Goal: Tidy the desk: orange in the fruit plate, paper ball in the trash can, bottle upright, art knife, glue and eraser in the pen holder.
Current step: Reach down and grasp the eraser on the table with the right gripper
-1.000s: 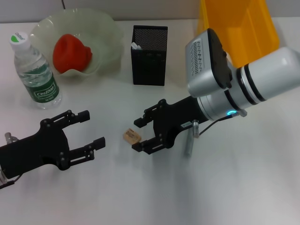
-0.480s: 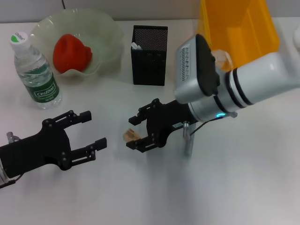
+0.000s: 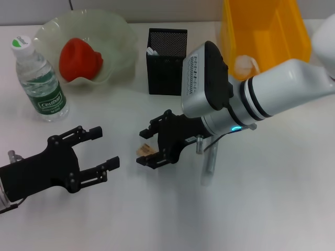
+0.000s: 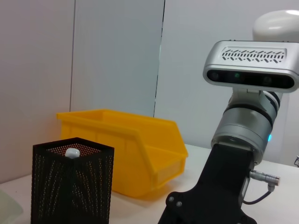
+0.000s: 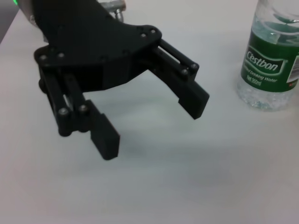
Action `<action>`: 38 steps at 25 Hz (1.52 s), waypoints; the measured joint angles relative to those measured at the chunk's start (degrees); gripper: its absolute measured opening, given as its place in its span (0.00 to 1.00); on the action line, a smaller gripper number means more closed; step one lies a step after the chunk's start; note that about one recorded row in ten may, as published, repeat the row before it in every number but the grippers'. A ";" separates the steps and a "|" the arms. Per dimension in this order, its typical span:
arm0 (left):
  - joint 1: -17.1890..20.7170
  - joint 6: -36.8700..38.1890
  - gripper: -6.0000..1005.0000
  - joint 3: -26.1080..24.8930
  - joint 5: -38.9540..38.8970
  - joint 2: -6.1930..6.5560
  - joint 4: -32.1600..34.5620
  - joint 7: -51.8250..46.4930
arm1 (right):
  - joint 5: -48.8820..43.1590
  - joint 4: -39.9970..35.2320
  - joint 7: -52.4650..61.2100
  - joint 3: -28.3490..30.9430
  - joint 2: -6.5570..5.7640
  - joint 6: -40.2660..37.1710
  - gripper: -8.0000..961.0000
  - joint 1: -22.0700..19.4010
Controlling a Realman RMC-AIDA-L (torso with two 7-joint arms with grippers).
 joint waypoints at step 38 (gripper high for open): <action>0.34 0.39 0.80 -0.26 0.02 -0.20 0.00 0.07 | 5.09 2.88 0.87 -6.94 0.00 5.27 0.53 1.36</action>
